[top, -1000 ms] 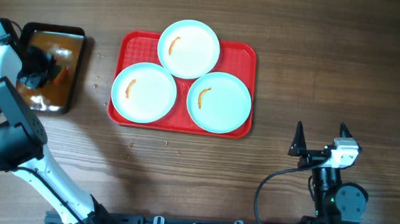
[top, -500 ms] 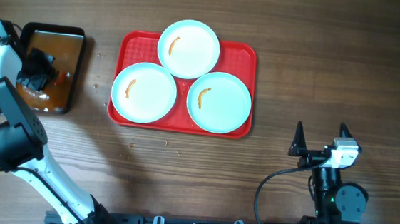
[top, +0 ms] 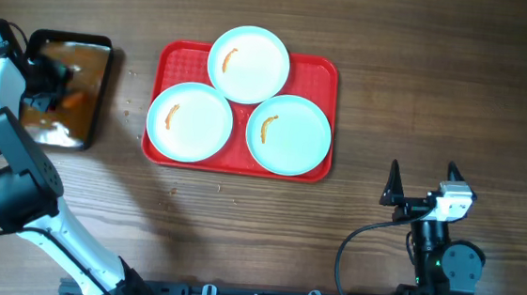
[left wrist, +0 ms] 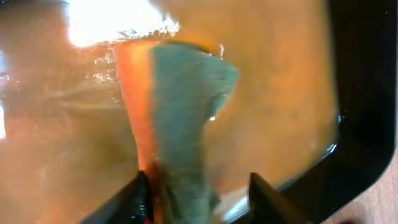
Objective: Clean dirty plates on tray and stack at the side
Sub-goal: 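Dip and swish the held sponge in the soapy water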
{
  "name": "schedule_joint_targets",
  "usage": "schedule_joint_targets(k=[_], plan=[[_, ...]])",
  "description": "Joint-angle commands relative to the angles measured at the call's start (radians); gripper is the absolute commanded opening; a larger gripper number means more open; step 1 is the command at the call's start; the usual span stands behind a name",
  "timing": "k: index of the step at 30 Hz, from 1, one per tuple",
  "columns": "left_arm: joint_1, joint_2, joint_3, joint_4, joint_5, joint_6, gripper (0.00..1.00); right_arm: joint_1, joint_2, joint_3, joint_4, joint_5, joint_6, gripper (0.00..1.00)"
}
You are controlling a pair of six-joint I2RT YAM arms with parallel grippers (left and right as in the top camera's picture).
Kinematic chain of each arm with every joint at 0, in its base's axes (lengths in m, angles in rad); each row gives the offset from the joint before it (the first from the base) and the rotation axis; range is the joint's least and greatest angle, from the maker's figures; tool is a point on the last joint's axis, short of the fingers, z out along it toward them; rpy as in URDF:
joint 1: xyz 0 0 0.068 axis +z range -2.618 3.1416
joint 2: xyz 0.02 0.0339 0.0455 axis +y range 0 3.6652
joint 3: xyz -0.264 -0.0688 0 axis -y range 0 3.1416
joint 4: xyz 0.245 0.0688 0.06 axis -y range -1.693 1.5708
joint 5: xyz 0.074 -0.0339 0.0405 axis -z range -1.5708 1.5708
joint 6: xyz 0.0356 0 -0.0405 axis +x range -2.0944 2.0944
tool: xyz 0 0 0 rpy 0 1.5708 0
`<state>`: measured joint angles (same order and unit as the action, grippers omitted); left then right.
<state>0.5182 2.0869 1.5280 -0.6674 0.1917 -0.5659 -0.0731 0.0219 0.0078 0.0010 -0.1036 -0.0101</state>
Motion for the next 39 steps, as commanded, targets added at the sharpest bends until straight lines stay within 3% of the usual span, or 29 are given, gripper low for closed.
schedule_joint_targets(k=[1, 5, 11, 16, 25, 26, 27, 29, 30, 36, 39], plan=[[-0.003, -0.029, 0.012, -0.010, -0.081, 0.012, 0.60, -0.004, -0.008, -0.003, 0.005, 0.006, -0.013, 1.00], [-0.003, -0.026, 0.007, 0.002, -0.145, 0.012, 0.63, -0.004, -0.008, -0.003, 0.005, 0.006, -0.013, 1.00], [-0.005, 0.016, 0.007, 0.018, -0.137, 0.011, 0.58, -0.004, -0.008, -0.003, 0.005, 0.006, -0.013, 1.00], [-0.006, 0.042, 0.007, 0.022, -0.133, 0.011, 0.47, -0.004, -0.008, -0.003, 0.005, 0.006, -0.013, 1.00], [-0.006, 0.079, 0.007, 0.024, -0.088, 0.011, 0.48, -0.004, -0.008, -0.003, 0.005, 0.006, -0.013, 1.00], [-0.006, 0.085, 0.007, 0.024, -0.088, 0.011, 0.46, -0.004, -0.008, -0.003, 0.005, 0.006, -0.013, 1.00], [-0.006, 0.088, 0.007, 0.023, -0.088, 0.012, 0.37, -0.004, -0.008, -0.003, 0.005, 0.006, -0.013, 1.00], [-0.005, 0.088, 0.008, 0.023, -0.092, 0.012, 0.08, -0.004, -0.008, -0.003, 0.005, 0.006, -0.013, 1.00], [-0.005, 0.084, 0.008, 0.022, -0.092, 0.012, 0.05, -0.004, -0.008, -0.003, 0.005, 0.006, -0.013, 1.00], [-0.004, 0.010, 0.008, 0.005, -0.087, 0.012, 0.04, -0.004, -0.008, -0.003, 0.005, 0.006, -0.013, 1.00], [-0.003, -0.041, 0.009, 0.008, 0.017, 0.012, 0.04, -0.004, -0.008, -0.003, 0.005, 0.006, -0.013, 1.00]])
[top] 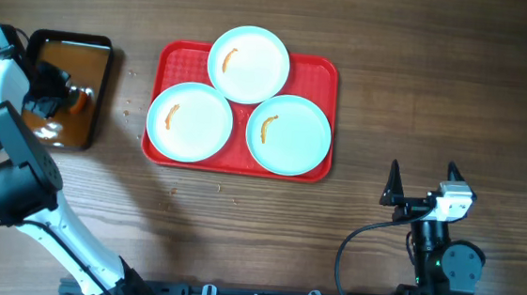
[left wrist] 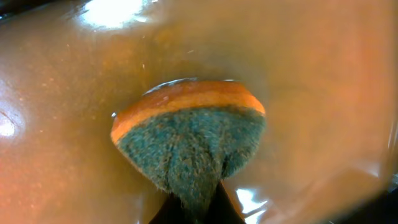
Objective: Clean dirty plates on tray and stack at the side
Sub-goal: 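Dip and swish the held sponge in the soapy water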
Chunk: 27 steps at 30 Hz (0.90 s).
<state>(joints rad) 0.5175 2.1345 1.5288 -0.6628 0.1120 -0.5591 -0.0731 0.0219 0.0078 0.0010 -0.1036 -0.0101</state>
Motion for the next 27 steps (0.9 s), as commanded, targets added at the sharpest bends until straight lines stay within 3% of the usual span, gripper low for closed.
schedule_joint_targets(k=[1, 6, 8, 13, 18, 21, 24, 27], plan=[[-0.002, -0.104, 0.008, 0.007, 0.141, 0.005, 0.04, -0.004, -0.008, -0.003, 0.005, 0.006, -0.013, 1.00], [-0.002, -0.154, 0.008, 0.055, 0.323, 0.005, 0.04, -0.004, -0.008, -0.003, 0.005, 0.006, -0.013, 1.00], [-0.002, -0.154, 0.008, 0.059, 0.326, 0.031, 0.04, -0.004, -0.008, -0.003, 0.005, 0.006, -0.013, 1.00], [0.008, -0.153, 0.003, 0.070, 0.326, 0.265, 0.04, -0.004, -0.008, -0.003, 0.005, 0.006, -0.013, 1.00], [0.018, -0.135, -0.077, 0.132, 0.327, 0.263, 0.04, -0.004, -0.008, -0.003, 0.005, 0.006, -0.013, 1.00], [0.046, -0.125, -0.089, 0.130, 0.422, 0.255, 0.04, -0.004, -0.008, -0.003, 0.005, 0.006, -0.013, 1.00], [0.100, -0.138, -0.089, 0.177, 0.629, 0.140, 0.04, -0.004, -0.008, -0.003, 0.005, 0.006, -0.013, 1.00], [0.154, -0.151, -0.089, 0.216, 0.713, -0.037, 0.04, -0.004, -0.008, -0.003, 0.005, 0.006, -0.013, 1.00]])
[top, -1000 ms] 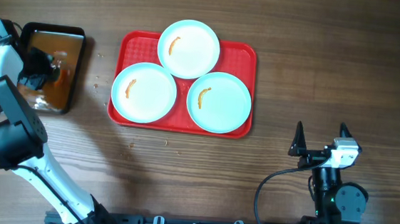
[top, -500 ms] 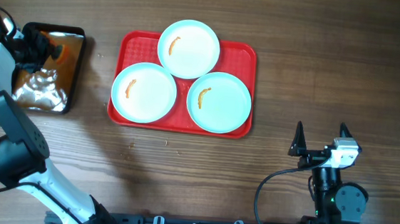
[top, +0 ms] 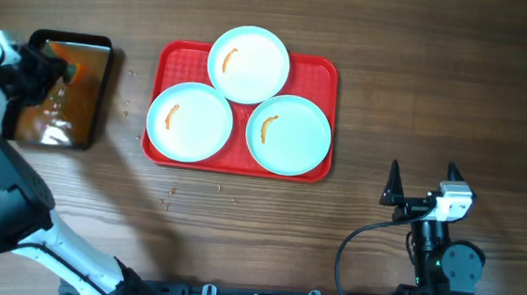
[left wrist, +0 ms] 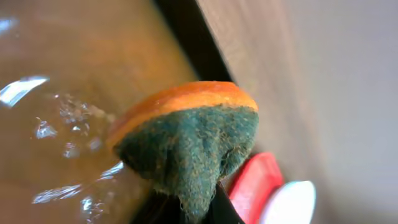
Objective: Clean dirty plates on tray and stack at the side
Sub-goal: 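Dip and swish the held sponge in the soapy water, then lift the wet sponge out of the tray with the left gripper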
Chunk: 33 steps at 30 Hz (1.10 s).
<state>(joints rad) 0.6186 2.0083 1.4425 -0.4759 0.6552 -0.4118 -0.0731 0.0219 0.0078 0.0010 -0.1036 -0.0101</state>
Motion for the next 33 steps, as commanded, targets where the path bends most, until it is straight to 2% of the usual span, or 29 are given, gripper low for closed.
schedule_joint_targets(k=[1, 4, 9, 12, 14, 16, 20, 23, 25, 27, 29, 30, 31, 33], plan=[[0.071, -0.024, -0.002, 0.036, 0.209, -0.298, 0.04, -0.004, -0.008, -0.003, 0.005, 0.006, -0.013, 1.00], [0.108, -0.024, -0.002, 0.044, 0.274, -0.454, 0.04, -0.004, -0.008, -0.003, 0.005, 0.006, -0.013, 1.00], [0.130, -0.024, -0.002, 0.058, 0.351, -0.468, 0.04, -0.004, -0.008, -0.003, 0.005, 0.006, -0.013, 1.00], [0.130, -0.024, -0.003, 0.067, 0.370, -0.594, 0.04, -0.004, -0.008, -0.003, 0.005, 0.006, -0.013, 1.00], [0.130, -0.024, -0.002, 0.166, 0.486, -0.604, 0.04, -0.004, -0.008, -0.003, 0.005, 0.006, -0.013, 1.00], [0.130, -0.024, -0.002, 0.253, 0.564, -0.695, 0.04, -0.004, -0.008, -0.003, 0.005, 0.006, -0.013, 1.00], [0.130, -0.025, -0.002, 0.316, 0.591, -0.908, 0.04, -0.004, -0.008, -0.003, 0.005, 0.006, -0.013, 1.00], [0.130, -0.025, -0.003, 0.315, 0.589, -0.962, 0.04, -0.004, -0.008, -0.003, 0.005, 0.006, -0.013, 1.00], [0.130, -0.025, -0.003, 0.303, 0.526, -0.929, 0.04, -0.004, -0.008, -0.003, 0.005, 0.006, -0.013, 1.00], [0.124, -0.024, -0.003, 0.188, 0.360, -0.739, 0.04, -0.004, -0.008, -0.003, 0.005, 0.006, -0.013, 1.00], [0.101, -0.016, -0.003, 0.016, 0.119, -0.531, 0.04, -0.004, -0.008, -0.003, 0.005, 0.006, -0.013, 1.00], [0.090, -0.009, -0.004, -0.021, 0.049, -0.473, 0.04, -0.004, -0.008, -0.003, 0.005, 0.006, -0.013, 1.00], [0.072, 0.002, -0.010, -0.038, -0.022, -0.365, 0.04, -0.004, -0.008, -0.003, 0.005, 0.006, -0.013, 1.00], [0.060, 0.002, -0.012, -0.031, -0.026, -0.313, 0.04, -0.004, -0.008, -0.003, 0.005, 0.006, -0.013, 1.00]])
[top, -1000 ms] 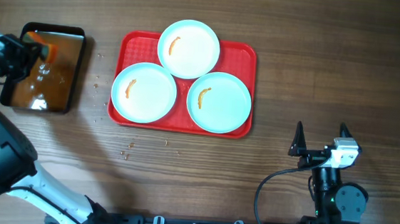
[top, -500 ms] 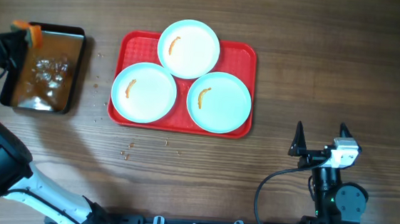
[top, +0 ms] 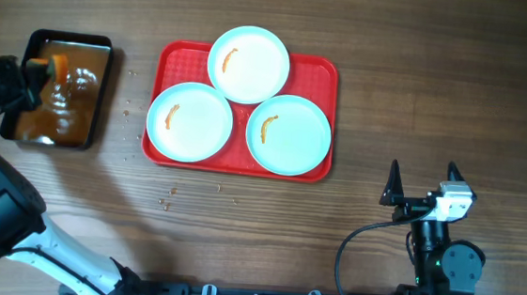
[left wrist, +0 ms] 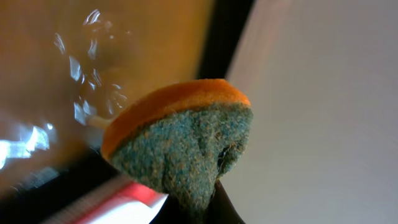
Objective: Clean dirty plates on tray and stack at the side
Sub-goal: 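Lift the wet sponge out of the tray with the left gripper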
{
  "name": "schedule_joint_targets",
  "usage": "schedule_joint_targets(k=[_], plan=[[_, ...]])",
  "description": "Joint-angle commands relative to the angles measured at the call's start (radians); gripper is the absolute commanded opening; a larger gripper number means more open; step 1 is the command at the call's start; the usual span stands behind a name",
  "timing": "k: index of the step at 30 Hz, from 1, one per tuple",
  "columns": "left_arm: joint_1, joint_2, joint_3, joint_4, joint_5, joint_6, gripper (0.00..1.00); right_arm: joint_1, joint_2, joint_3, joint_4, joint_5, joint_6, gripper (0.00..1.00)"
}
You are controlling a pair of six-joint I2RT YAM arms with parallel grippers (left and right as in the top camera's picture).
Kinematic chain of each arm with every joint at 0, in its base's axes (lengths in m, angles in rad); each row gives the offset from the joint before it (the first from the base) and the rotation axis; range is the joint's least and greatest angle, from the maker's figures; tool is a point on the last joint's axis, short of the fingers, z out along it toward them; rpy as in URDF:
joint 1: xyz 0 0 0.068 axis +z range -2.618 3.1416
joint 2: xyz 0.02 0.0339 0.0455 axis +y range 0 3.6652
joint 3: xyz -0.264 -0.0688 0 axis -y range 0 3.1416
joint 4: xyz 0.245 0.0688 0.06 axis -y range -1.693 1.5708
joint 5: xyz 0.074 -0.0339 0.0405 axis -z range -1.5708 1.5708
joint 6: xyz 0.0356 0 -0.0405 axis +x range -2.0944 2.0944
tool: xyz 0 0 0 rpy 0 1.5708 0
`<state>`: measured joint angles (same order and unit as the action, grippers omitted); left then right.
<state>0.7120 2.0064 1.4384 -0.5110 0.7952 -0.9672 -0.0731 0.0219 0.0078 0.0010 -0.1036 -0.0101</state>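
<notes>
Three white plates lie on the red tray (top: pixel 321 72), each smeared with an orange streak: one at the back (top: pixel 248 64), one front left (top: pixel 190 121), one front right (top: pixel 289 134). My left gripper (top: pixel 32 66) is shut on an orange and green sponge (left wrist: pixel 180 140), lifted over the left part of the black basin (top: pixel 101 92) of brown water. In the left wrist view the sponge fills the middle, with the tray's red edge (left wrist: pixel 134 193) low behind it. My right gripper (top: pixel 421 185) stands open near the table's front right, away from everything.
Small crumbs or droplets (top: pixel 167 196) speckle the wooden table (top: pixel 394 45) in front of and left of the tray. The basin sits at the far left, close to the table's left edge.
My left gripper has tilted further up and drawn slightly left with the sponge; the wrist view now looks across the basin rim. More droplets dot the table. The right arm is still.
First the left gripper stood open around the sponge lying in the basin's water. Then it was shut on the sponge, still low in the water. After that the sponge was held clear of the water at the basin's back, and now it hangs tilted above the basin.
</notes>
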Motion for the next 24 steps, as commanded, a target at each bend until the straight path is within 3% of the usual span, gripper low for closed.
schedule_joint_targets(k=[1, 7, 10, 18, 20, 24], plan=[[-0.034, -0.009, -0.007, 0.026, -0.128, 0.243, 0.04, -0.004, -0.008, -0.003, 0.005, 0.006, -0.013, 1.00], [-0.034, -0.205, 0.039, 0.078, -0.074, 0.242, 0.04, -0.004, -0.008, -0.003, 0.005, 0.006, -0.013, 1.00], [-0.059, -0.288, 0.038, 0.093, -0.150, 0.243, 0.04, -0.004, -0.008, -0.003, 0.005, 0.006, -0.013, 1.00], [-0.123, -0.032, -0.002, 0.056, -0.457, 0.422, 0.04, -0.004, -0.008, -0.003, 0.005, 0.006, -0.013, 1.00], [-0.109, -0.016, -0.001, 0.054, -0.452, 0.467, 0.04, -0.004, -0.008, -0.003, 0.005, 0.006, -0.013, 1.00], [-0.104, -0.172, 0.046, 0.069, -0.318, 0.466, 0.04, -0.004, -0.008, -0.003, 0.005, 0.006, -0.013, 1.00]])
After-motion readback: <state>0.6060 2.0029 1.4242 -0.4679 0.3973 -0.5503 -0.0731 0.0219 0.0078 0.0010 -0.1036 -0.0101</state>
